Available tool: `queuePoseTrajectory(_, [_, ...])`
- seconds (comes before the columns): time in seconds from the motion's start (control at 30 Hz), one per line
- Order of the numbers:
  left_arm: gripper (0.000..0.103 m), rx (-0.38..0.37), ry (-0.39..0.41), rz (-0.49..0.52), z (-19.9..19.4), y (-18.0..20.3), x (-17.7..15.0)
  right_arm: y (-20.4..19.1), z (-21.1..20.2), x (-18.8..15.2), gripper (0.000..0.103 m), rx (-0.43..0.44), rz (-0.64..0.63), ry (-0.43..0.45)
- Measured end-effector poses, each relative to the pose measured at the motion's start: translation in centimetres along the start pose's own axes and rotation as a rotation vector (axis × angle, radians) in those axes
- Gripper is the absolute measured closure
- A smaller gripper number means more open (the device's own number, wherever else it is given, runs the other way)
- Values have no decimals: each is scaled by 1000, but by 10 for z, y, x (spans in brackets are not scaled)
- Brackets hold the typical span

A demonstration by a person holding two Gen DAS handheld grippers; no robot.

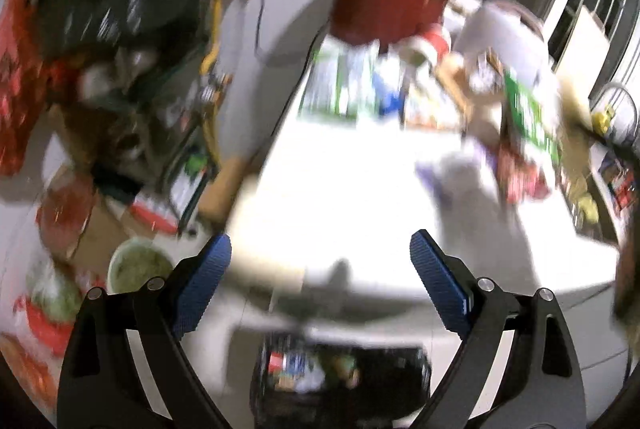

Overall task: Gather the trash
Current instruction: 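Grasp the round yellow sponge with the right tool while the left tool grasps a green snack packet, then carry the sponge and green packet down and release them into the trash bag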

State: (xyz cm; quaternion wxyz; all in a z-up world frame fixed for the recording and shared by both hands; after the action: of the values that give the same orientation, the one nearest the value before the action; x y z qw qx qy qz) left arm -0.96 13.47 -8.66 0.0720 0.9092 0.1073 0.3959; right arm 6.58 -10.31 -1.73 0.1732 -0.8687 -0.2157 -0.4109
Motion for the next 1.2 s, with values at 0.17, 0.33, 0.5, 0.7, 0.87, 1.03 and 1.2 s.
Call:
queuePoseTrajectory(0.17, [14, -23, -21, 10, 56, 11, 75, 12, -33, -31, 21, -11, 75, -13])
queuePoseTrajectory(0.33, [14, 56, -122, 107, 127, 23, 107, 21, -48, -56, 21, -35, 127, -36])
queuePoseTrajectory(0.5, [13, 61, -199, 108, 165, 25, 111, 31, -55, -72, 21, -71, 153, -54])
queuePoseTrajectory(0.7, [35, -49, -189, -22, 167, 12, 108, 44, -60, -81, 21, -93, 194, -59])
queuePoseTrajectory(0.87, [42, -159, -174, -51, 158, 15, 106, 44, -58, -80, 21, -84, 196, -58])
queuePoseTrajectory(1.03, [42, -278, -107, -130, 122, 12, 105, 36, -53, -74, 21, -51, 169, -56])
queuePoseTrajectory(1.2, [42, -337, -45, -65, 59, 15, 86, 21, -54, -65, 21, -3, 133, -42])
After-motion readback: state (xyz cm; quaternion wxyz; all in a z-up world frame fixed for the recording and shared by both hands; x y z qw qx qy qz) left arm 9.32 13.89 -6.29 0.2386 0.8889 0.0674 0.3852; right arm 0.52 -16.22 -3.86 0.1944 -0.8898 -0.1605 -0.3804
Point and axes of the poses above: each gripper's, at about its wrist camera, not at the fingertips, and z roughly the way its jaws point, y to its right, x to its top, the point moved 2 cm from there along z, roughly the way its jaws point, and after that the axes turned 5 degrees about y, right-handed, at the moved point
